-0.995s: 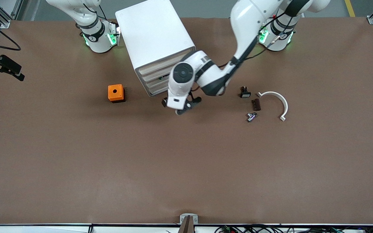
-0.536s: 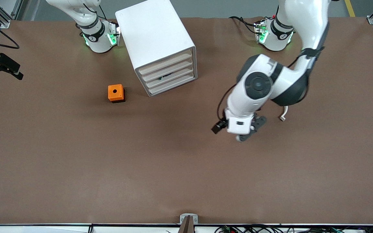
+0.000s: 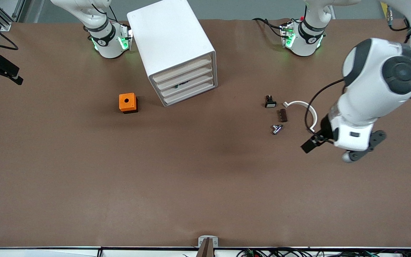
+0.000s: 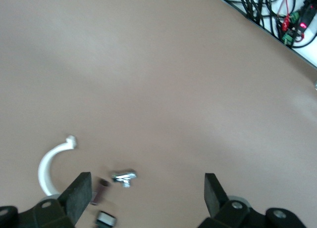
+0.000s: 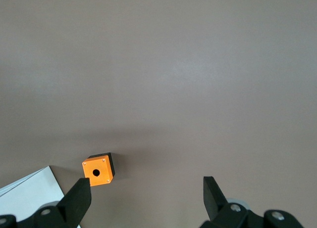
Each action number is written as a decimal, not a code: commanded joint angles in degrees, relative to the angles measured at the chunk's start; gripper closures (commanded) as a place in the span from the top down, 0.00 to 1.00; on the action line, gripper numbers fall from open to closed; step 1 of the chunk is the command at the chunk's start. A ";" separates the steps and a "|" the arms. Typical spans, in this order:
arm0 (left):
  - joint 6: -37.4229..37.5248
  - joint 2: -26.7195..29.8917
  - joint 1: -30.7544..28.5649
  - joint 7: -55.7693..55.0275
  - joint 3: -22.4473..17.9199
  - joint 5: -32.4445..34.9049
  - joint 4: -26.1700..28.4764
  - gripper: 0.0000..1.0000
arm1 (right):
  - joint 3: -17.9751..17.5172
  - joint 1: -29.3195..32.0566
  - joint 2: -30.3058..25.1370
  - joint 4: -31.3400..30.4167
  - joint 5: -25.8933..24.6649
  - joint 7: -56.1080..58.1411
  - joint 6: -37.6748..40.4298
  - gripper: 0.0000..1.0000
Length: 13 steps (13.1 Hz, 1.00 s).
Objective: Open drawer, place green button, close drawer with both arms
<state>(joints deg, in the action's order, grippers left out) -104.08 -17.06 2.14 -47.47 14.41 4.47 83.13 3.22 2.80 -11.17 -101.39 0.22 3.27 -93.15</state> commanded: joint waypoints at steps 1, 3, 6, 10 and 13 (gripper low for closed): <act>3.52 4.66 -3.97 8.76 0.79 1.07 1.95 1.00 | -0.23 0.28 0.80 1.63 0.92 -0.10 0.95 1.00; 7.29 6.86 -5.65 14.93 0.79 1.07 1.95 1.00 | -0.23 0.28 0.80 1.63 1.01 -0.10 1.04 1.00; 10.90 9.76 -8.80 23.70 1.05 0.28 1.95 1.00 | -0.23 0.19 0.88 1.63 1.01 -0.37 2.18 1.00; 15.83 14.41 -6.90 34.62 -3.49 -0.95 3.35 1.00 | -0.23 0.19 0.88 2.07 1.01 -0.54 3.15 1.00; 17.24 18.54 -2.05 40.08 -9.66 -4.11 7.82 1.00 | -0.31 0.10 0.88 1.98 1.01 -0.63 3.15 1.00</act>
<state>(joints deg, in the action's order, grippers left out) -87.18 -2.73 -1.94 -10.02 7.33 2.17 86.06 3.11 2.80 -10.92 -100.86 0.45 3.21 -91.03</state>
